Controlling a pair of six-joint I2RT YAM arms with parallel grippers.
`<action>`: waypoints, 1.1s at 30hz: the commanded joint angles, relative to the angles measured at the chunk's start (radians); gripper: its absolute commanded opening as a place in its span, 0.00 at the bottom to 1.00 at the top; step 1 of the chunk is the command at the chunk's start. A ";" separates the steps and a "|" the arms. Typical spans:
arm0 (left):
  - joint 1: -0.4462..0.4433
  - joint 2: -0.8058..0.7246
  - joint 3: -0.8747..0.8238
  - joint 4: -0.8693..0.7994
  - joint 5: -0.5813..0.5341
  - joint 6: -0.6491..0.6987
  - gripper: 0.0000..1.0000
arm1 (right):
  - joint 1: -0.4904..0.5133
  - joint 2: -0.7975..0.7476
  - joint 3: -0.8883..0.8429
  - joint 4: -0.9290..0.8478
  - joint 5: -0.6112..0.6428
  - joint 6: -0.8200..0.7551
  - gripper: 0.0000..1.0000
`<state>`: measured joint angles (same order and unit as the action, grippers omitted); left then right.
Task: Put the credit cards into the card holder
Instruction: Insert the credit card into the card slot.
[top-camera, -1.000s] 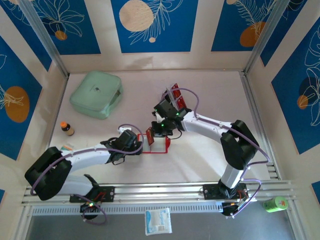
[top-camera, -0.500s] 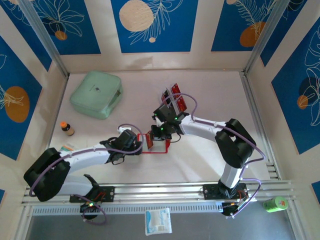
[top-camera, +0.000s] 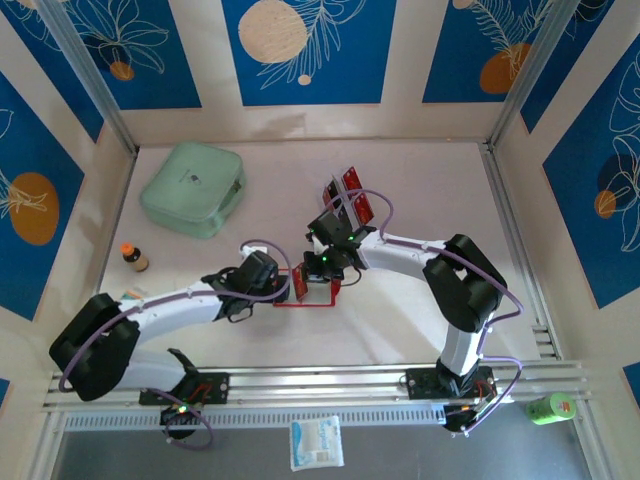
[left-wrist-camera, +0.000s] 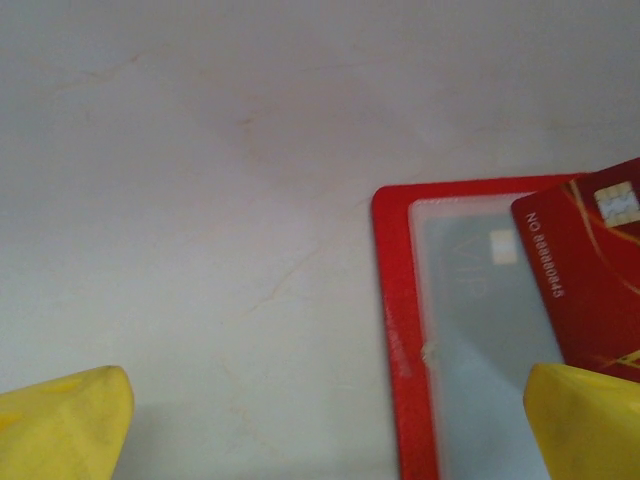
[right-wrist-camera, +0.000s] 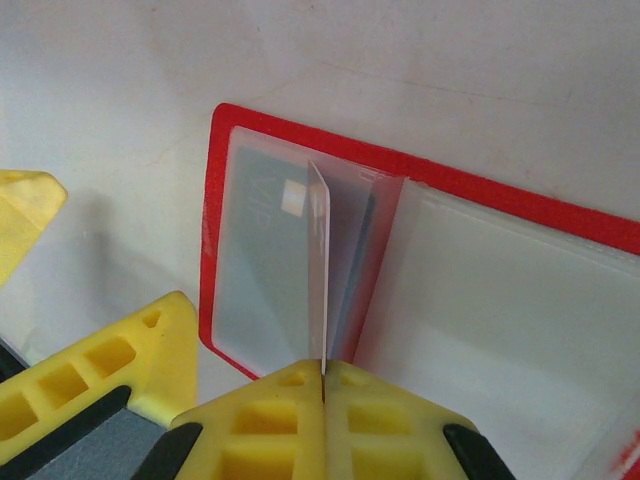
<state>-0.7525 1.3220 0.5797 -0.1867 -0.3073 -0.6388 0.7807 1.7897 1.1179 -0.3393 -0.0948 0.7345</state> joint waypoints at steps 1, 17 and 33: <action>0.009 0.031 0.024 -0.001 0.002 0.029 1.00 | -0.004 0.007 -0.018 -0.006 -0.016 0.012 0.00; 0.009 0.083 -0.015 0.007 -0.006 0.024 1.00 | -0.076 -0.146 -0.124 0.092 -0.061 0.077 0.00; 0.008 0.057 -0.046 0.001 -0.016 0.001 1.00 | -0.061 -0.256 -0.428 0.548 0.003 0.222 0.00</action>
<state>-0.7525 1.3926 0.5564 -0.1608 -0.3077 -0.6270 0.7021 1.5532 0.7158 0.0776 -0.1184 0.9173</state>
